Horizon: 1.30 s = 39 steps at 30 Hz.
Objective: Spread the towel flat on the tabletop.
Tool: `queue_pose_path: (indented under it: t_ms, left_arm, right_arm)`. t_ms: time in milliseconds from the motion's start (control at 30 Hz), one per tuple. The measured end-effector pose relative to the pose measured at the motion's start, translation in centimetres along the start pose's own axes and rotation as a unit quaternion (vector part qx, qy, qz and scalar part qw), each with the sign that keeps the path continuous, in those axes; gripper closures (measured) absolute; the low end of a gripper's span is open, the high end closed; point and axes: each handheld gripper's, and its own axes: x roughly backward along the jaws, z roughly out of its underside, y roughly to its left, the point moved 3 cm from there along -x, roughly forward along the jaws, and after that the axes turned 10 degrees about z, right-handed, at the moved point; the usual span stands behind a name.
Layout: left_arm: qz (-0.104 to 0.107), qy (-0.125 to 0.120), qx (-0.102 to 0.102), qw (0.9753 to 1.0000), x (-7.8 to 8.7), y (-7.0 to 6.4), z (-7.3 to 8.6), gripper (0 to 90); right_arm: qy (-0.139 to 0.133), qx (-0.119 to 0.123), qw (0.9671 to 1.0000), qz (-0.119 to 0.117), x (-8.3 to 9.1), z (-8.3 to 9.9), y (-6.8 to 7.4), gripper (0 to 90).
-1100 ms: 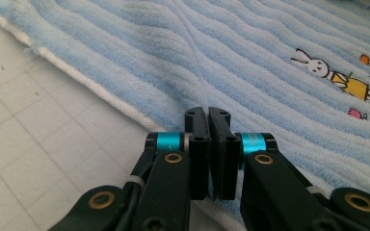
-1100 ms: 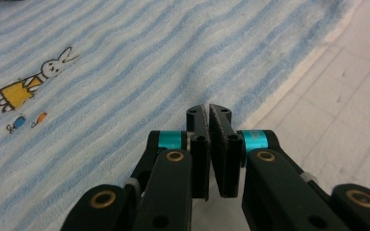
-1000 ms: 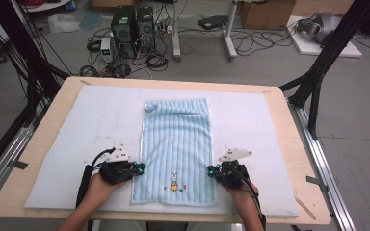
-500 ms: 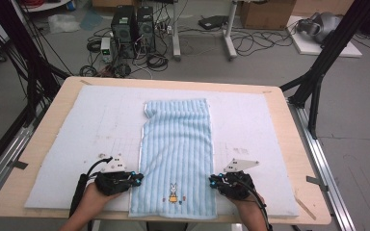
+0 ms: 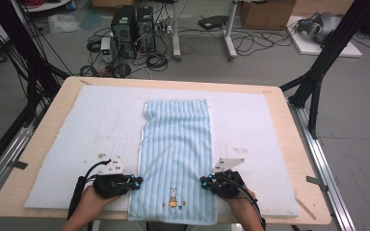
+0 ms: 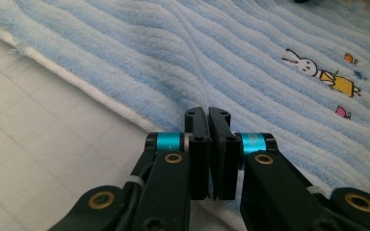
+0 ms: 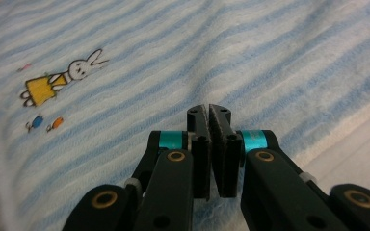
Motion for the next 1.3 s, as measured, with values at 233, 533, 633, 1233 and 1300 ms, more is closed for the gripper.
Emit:
queue_pose_path:
  t_ms: [233, 533, 633, 1233, 1300]
  left_arm:
    - [0.014, 0.002, -0.004, 0.9999, 0.5, -1.2, 0.7, 85.7]
    - [-0.038, -0.103, 0.043, 0.9930, 2.0, 1.8, -1.5, 51.5]
    - [-0.058, -0.115, 0.050, 0.9904, 2.5, 3.6, -2.7, 51.6]
    - [-0.093, -0.117, 0.076, 0.9859, 1.9, 8.7, -4.8, 50.8]
    - [-0.096, -0.118, 0.077, 0.9854, 1.7, 9.2, -4.6, 50.8]
  right_arm:
    - [0.013, -0.001, 0.9991, -0.040, 0.6, 0.4, 0.2, 84.5]
    - [-0.059, -0.022, 0.9980, -0.004, -0.6, -2.1, 0.1, 67.1]
    - [-0.057, 0.002, 0.9977, -0.035, -2.2, -3.3, 1.3, 70.2]
    - [-0.039, 0.036, 0.9921, -0.114, -3.3, -4.3, 1.8, 68.1]
    - [-0.058, 0.001, 0.9969, -0.052, -2.8, -4.5, -0.5, 64.0]
